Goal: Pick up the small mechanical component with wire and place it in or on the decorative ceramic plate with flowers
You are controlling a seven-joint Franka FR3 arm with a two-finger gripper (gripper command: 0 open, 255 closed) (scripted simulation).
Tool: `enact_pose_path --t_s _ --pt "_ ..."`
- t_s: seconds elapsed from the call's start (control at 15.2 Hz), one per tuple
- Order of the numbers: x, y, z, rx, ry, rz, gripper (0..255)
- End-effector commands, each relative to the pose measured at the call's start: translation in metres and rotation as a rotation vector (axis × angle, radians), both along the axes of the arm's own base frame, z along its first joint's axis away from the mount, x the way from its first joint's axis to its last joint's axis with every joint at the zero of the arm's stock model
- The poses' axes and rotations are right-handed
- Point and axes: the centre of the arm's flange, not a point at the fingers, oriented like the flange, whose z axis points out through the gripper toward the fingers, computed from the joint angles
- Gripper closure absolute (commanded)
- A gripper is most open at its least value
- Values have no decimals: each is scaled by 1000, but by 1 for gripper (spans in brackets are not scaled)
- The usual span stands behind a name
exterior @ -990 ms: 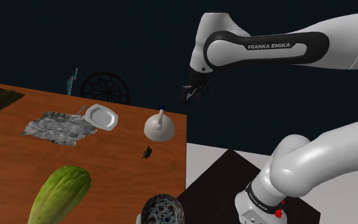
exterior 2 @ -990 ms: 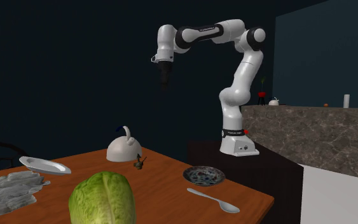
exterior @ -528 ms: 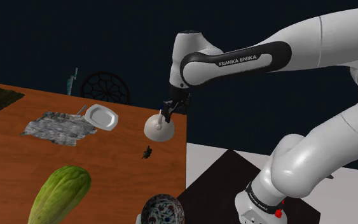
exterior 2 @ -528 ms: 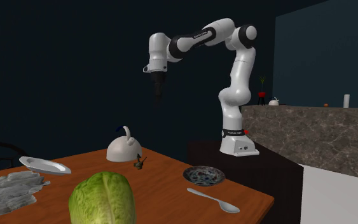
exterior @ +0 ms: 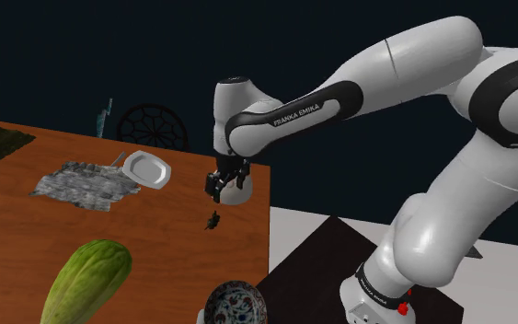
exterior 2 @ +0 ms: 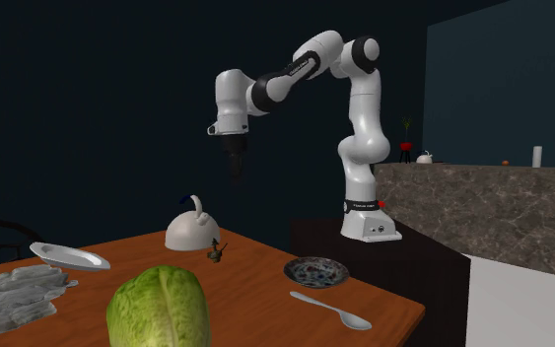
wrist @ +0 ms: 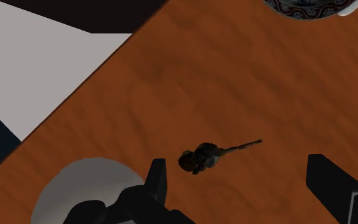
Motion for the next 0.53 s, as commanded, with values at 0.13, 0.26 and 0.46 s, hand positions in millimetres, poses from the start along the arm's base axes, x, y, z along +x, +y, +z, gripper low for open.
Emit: enact_pose_path --t_s 0.13,0.26,0.46 --pt "14 34 -39 2 26 25 0" --pt "20 52 -58 3 39 37 0" --pt "28 79 -88 4 58 56 0"
